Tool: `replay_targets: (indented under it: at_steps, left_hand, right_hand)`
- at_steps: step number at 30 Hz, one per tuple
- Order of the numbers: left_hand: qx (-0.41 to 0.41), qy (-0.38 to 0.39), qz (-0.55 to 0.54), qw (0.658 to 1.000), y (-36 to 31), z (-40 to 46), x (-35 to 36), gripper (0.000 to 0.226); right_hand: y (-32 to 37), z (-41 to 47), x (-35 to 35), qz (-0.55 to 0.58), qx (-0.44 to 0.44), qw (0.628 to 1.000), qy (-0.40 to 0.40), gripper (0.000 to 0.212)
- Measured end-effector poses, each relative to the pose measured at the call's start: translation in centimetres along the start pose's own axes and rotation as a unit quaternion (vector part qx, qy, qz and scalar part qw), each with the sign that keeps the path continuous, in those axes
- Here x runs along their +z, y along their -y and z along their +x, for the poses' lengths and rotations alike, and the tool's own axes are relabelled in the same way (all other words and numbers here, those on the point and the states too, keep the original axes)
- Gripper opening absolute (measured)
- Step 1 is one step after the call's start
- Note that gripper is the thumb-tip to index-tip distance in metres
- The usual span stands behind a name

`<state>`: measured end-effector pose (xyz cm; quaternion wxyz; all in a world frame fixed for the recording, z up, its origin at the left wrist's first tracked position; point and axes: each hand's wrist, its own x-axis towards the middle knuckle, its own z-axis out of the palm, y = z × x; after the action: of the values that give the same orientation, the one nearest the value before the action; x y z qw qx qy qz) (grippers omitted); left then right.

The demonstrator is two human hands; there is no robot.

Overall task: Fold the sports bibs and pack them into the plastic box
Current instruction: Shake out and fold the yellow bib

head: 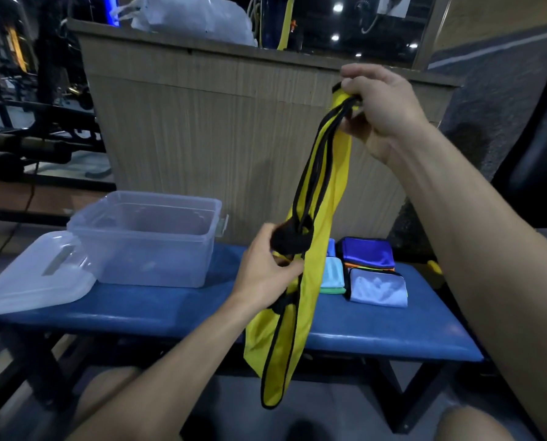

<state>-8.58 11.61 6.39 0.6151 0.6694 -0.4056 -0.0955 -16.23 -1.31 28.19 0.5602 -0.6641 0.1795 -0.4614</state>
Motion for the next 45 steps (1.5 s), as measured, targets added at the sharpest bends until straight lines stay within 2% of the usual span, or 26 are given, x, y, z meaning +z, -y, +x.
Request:
replay_targets:
  at_steps: [4, 6, 8, 11, 13, 15, 19, 20, 22, 24, 27, 29, 32, 34, 35, 37, 40, 43, 45]
  left_hand:
    - [-0.043, 0.049, -0.044, 0.997, 1.2, -1.2, 0.6, 0.066]
    - [-0.05, 0.051, -0.043, 0.997, 0.9, -1.9, 1.7, 0.066]
    - [-0.053, 0.024, -0.029, 0.998, 0.6, -2.2, 3.1, 0.057]
    - [-0.068, 0.002, 0.02, 0.998, 0.4, -1.7, 3.7, 0.025]
    - [-0.07, 0.026, 0.052, 0.996, 0.4, -1.3, 3.0, 0.01]
    - [-0.066, 0.067, 0.076, 0.993, 0.6, -0.5, 1.6, 0.011]
    - [-0.027, 0.158, 0.149, 0.976, 1.8, 2.9, -1.9, 0.027]
    - [-0.015, 0.157, 0.159, 0.975, 2.0, 4.4, -2.8, 0.029]
    - [0.006, 0.144, 0.176, 0.974, 1.3, 7.5, -4.6, 0.01]
    - [0.032, 0.125, 0.204, 0.97, -0.4, 10.7, -6.1, 0.009]
    - [0.059, 0.121, 0.257, 0.957, -3.8, 14.7, -6.8, 0.016]
    - [0.088, 0.114, 0.299, 0.943, -6.3, 16.8, -7.3, 0.019]
    - [0.154, 0.065, 0.378, 0.911, -9.9, 18.1, -7.6, 0.018]
    - [0.175, 0.065, 0.402, 0.896, -10.0, 17.5, -5.9, 0.017]
    - [0.188, 0.076, 0.41, 0.889, -9.0, 17.0, -4.4, 0.018]
    - [0.194, 0.113, 0.427, 0.876, -5.1, 15.7, -0.1, 0.025]
    - [0.097, 0.177, 0.5, 0.842, 2.8, 12.2, 7.6, 0.036]
    - [0.038, 0.267, 0.54, 0.797, 9.9, 7.9, 13.3, 0.038]
    - [0.015, 0.296, 0.541, 0.787, 12.9, 5.7, 14.9, 0.036]
  right_hand:
    - [0.9, -0.4, 0.6, 0.034, -0.013, 0.999, 0.013, 0.022]
    - [1.1, -0.7, 1.2, 0.046, -0.015, 0.999, 0.019, 0.023]
    - [1.1, -0.7, 1.6, 0.057, -0.018, 0.998, 0.032, 0.024]
    - [0.9, -0.3, 1.3, 0.058, -0.034, 0.997, 0.044, 0.023]
    - [0.7, 0.7, 0.2, 0.061, -0.048, 0.996, 0.037, 0.023]
    - [0.0, 2.1, -1.4, 0.067, -0.049, 0.996, 0.01, 0.022]
    - [-2.5, 5.7, -4.6, 0.074, -0.008, 0.994, -0.078, 0.018]
    - [-3.4, 6.5, -5.2, 0.084, 0.003, 0.992, -0.093, 0.017]
    - [-5.2, 8.1, -6.0, 0.103, 0.027, 0.988, -0.108, 0.014]
    - [-6.9, 9.6, -6.3, 0.119, 0.062, 0.985, -0.108, 0.012]
    - [-8.1, 12.1, -6.2, 0.165, 0.102, 0.977, -0.093, 0.019]
    - [-7.8, 13.8, -6.5, 0.201, 0.099, 0.971, -0.081, 0.02]
    - [-6.9, 15.8, -8.4, 0.298, 0.059, 0.951, -0.064, 0.014]
    - [-8.0, 16.3, -11.2, 0.346, 0.047, 0.935, -0.06, 0.014]
    - [-9.2, 16.1, -13.0, 0.341, 0.049, 0.937, -0.062, 0.015]
    - [-13.0, 15.3, -16.9, 0.261, 0.071, 0.961, -0.062, 0.027]
    - [-21.7, 11.6, -23.0, 0.11, 0.153, 0.98, -0.06, 0.037]
    - [-30.6, 6.6, -27.6, -0.018, 0.269, 0.962, -0.042, 0.053]
    - [-34.7, 4.0, -29.7, -0.054, 0.321, 0.941, -0.092, 0.052]
